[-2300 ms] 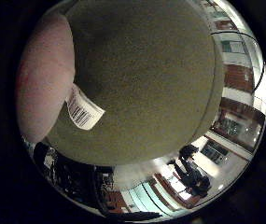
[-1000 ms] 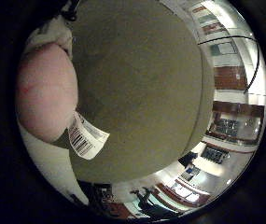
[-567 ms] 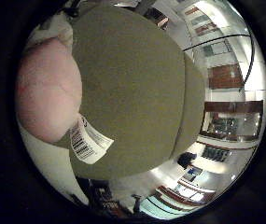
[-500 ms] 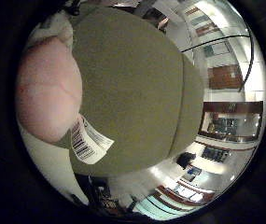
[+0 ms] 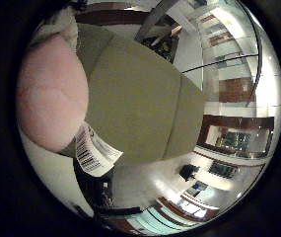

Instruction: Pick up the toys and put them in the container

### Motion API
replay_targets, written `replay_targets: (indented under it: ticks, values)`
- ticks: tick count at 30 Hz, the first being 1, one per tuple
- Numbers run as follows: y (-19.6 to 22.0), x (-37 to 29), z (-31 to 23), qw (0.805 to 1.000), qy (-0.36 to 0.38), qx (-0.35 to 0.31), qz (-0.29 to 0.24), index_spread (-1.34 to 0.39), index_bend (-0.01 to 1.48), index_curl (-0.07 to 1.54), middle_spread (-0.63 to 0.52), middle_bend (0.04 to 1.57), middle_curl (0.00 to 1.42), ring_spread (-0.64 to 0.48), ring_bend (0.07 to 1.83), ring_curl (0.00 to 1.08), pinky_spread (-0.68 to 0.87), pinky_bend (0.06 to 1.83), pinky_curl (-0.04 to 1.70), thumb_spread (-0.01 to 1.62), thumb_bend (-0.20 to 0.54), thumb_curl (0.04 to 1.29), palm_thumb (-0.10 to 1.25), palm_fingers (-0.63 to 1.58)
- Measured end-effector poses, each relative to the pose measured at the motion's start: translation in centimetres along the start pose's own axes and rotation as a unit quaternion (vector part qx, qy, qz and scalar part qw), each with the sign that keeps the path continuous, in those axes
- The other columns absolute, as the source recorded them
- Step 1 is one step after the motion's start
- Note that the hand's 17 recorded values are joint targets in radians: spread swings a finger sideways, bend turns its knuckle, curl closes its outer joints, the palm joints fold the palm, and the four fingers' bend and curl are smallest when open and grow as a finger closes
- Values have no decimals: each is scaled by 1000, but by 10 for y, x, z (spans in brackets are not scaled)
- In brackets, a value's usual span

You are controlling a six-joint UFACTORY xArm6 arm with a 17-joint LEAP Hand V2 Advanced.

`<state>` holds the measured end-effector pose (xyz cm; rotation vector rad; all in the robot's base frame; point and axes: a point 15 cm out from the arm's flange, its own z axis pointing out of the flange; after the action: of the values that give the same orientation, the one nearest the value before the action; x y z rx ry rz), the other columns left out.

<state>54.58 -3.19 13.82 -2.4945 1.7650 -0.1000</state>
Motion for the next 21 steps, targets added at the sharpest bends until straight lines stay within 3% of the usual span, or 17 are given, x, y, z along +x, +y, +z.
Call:
replay_targets:
  ticks: [21]
  values:
    - [-63,-193,-106,992,-4,30,-122,-285,1062,962,-157,1282,905,-322,1207,1047,-213,1268,1082,504,-19,925,1064,1072]
